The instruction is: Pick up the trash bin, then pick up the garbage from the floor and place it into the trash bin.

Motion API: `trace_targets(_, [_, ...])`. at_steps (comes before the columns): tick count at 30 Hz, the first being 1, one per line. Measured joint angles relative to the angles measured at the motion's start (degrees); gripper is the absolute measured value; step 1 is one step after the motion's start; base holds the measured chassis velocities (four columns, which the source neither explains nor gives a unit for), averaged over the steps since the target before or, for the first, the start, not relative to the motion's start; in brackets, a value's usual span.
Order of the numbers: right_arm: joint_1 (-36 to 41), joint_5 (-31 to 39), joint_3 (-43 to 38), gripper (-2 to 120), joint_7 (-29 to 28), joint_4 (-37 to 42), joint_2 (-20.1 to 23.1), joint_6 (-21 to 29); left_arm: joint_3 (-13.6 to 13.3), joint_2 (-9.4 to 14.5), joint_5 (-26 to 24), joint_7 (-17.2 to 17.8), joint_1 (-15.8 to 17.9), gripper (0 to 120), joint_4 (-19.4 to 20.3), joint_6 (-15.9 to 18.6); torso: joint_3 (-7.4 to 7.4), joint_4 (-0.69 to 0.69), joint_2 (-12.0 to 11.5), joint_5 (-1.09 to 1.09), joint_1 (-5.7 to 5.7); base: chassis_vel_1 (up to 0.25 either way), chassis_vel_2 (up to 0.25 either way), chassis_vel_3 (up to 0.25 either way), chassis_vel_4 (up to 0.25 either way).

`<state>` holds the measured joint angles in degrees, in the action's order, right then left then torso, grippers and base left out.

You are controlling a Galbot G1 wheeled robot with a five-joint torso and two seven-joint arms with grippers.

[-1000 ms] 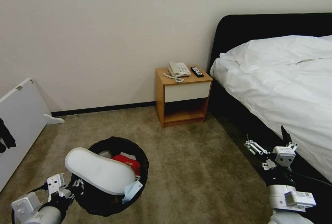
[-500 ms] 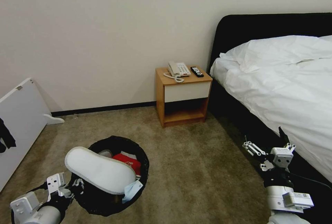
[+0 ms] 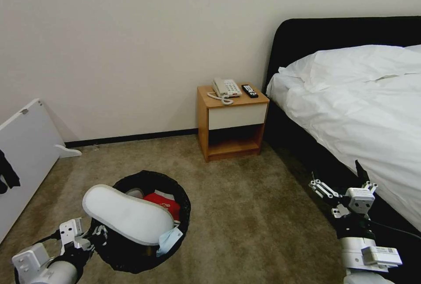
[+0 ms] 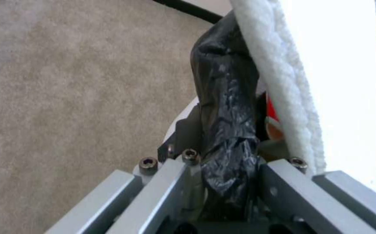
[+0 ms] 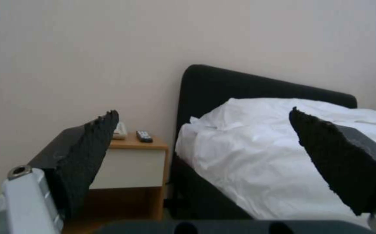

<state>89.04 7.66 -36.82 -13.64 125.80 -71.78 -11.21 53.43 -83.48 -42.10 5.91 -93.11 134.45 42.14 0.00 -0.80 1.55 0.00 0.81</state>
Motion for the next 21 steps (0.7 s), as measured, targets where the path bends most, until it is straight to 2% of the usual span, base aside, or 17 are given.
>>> trace_targets(21, [0.5,0.58,2.58,100,0.4,0.93,-0.23,0.97,-0.2,-0.19,-0.14,-0.09,-0.17,2,0.75,-0.01,0.0,0.0,0.0,0.0,0.0,0.0,0.0,0.0,0.0])
